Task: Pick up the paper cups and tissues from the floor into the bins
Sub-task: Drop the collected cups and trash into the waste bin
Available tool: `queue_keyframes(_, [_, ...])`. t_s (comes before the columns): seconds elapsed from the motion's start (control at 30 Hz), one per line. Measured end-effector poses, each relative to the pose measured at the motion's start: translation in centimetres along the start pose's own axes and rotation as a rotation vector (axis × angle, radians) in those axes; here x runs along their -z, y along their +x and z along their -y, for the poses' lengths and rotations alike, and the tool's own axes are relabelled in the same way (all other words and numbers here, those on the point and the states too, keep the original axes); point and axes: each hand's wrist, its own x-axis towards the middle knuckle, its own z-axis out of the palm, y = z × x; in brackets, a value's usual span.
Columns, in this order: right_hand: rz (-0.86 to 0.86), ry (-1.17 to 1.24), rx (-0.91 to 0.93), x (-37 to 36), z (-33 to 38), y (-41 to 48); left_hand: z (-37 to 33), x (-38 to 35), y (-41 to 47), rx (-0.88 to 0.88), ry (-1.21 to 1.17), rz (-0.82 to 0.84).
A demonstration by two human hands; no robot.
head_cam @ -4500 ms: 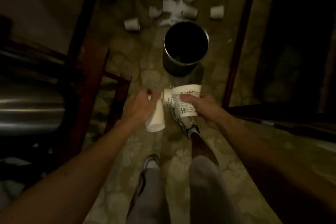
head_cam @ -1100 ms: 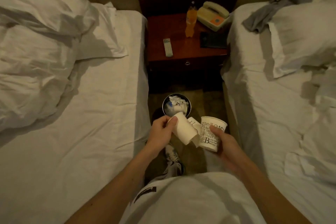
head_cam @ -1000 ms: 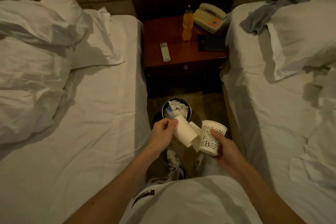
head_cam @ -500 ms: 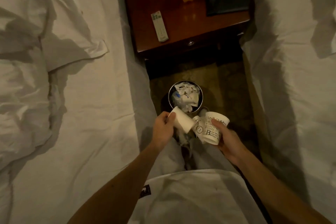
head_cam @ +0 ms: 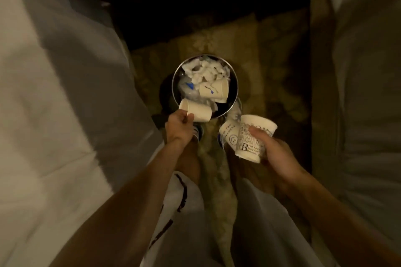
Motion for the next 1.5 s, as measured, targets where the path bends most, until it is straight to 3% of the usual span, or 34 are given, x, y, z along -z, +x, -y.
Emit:
queue_keyframes(0.37, [0.003,-0.168,0.036,-2.1,-0.6,8.5,1.9,-4.5,7.6,-0.058,0.102,0.229])
queue_keyframes(0.47, [0.026,-0.219,0.031,-2.5,-0.5,9.2,1.8,-3.4,6.8,-0.16,0.161,0.088])
queue_keyframes(0.53, [0.061,-0.24,0.029,-2.7,-0.2,9.5,1.4,-2.0,5.3,-0.213,0.007,-0.002])
queue_keyframes(0.57, [0.102,-0.244,0.026,-3.0,0.0,9.4,1.3,-1.2,4.6,-0.18,-0.125,0.061])
queue_keyframes(0.67, [0.231,-0.233,0.028,-4.5,1.2,9.5,0.4,0.9,2.9,0.055,-0.413,0.548])
queue_keyframes(0.73, [0.297,-0.259,0.049,-5.5,2.5,9.8,0.1,1.9,2.9,0.133,-0.514,0.68])
queue_keyframes(0.87, [0.383,-0.292,0.075,-7.3,4.6,10.8,-0.8,3.0,4.8,0.135,-0.71,0.534])
queue_keyframes(1.07, [0.556,-0.177,0.052,-9.8,6.9,11.8,-2.6,3.4,8.0,-0.089,-0.669,0.228])
queue_keyframes(1.13, [0.459,-0.323,0.153,-9.7,8.4,12.4,-2.6,3.7,8.9,-0.217,-0.586,0.112])
queue_keyframes(1.3, [-0.198,-1.175,0.43,-9.7,10.0,16.0,-1.4,3.3,10.5,-0.386,-0.22,0.053])
queue_keyframes(1.37, [-0.231,-1.396,0.537,-10.4,9.7,17.7,-1.1,2.8,10.9,-0.419,-0.089,0.062])
queue_keyframes(1.5, [-0.237,-1.491,0.741,-11.2,8.8,20.7,-1.2,1.7,11.9,-0.438,0.033,0.045])
